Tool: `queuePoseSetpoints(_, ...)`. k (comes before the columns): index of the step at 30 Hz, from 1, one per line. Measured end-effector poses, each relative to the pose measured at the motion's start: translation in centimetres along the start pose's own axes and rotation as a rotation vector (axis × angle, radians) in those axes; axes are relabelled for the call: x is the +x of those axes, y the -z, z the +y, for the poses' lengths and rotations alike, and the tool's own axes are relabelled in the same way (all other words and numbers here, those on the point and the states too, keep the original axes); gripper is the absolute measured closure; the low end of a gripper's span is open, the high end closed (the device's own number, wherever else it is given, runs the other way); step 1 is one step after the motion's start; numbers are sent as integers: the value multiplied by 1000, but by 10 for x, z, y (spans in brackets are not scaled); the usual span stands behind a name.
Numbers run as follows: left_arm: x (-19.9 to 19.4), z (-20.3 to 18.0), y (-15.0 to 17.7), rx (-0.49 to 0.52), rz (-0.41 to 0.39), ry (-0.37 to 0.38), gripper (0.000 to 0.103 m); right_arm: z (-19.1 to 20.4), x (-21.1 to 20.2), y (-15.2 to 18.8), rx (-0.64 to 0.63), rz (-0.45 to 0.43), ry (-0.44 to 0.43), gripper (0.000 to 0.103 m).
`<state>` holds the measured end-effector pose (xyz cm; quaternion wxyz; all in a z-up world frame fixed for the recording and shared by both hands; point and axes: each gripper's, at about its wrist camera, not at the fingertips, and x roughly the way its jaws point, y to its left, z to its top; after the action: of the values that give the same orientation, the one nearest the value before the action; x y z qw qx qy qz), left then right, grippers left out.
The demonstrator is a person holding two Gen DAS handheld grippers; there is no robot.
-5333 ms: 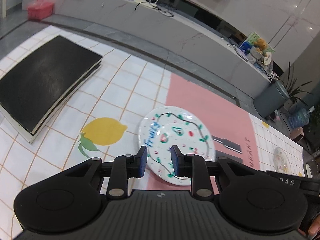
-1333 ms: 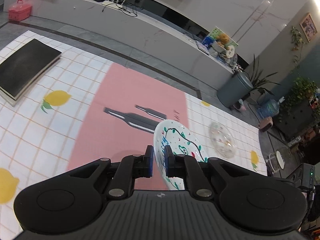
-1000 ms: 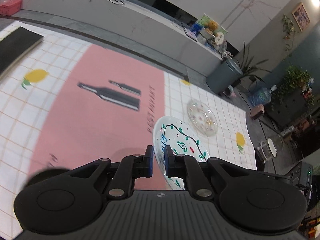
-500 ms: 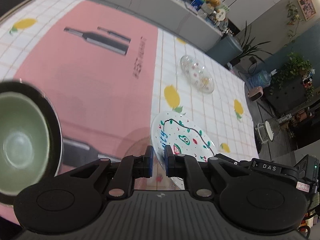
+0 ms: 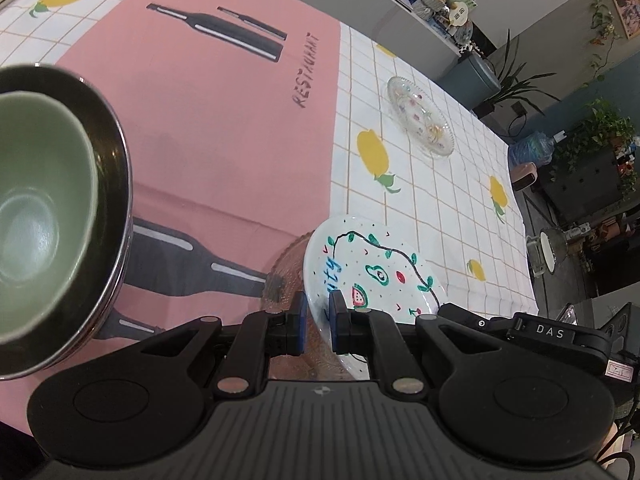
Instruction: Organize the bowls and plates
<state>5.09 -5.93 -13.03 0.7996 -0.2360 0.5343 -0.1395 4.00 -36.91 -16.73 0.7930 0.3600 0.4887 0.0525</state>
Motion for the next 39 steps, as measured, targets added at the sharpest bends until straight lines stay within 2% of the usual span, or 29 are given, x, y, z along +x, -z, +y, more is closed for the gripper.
queuePoseSetpoints(22,18,8,7,5,47,-38,90,7,13,7,-89,9,82,95)
queuePoseSetpoints(39,19,6,8,26,27,-55,91,11,20,11,-127,5,123,89)
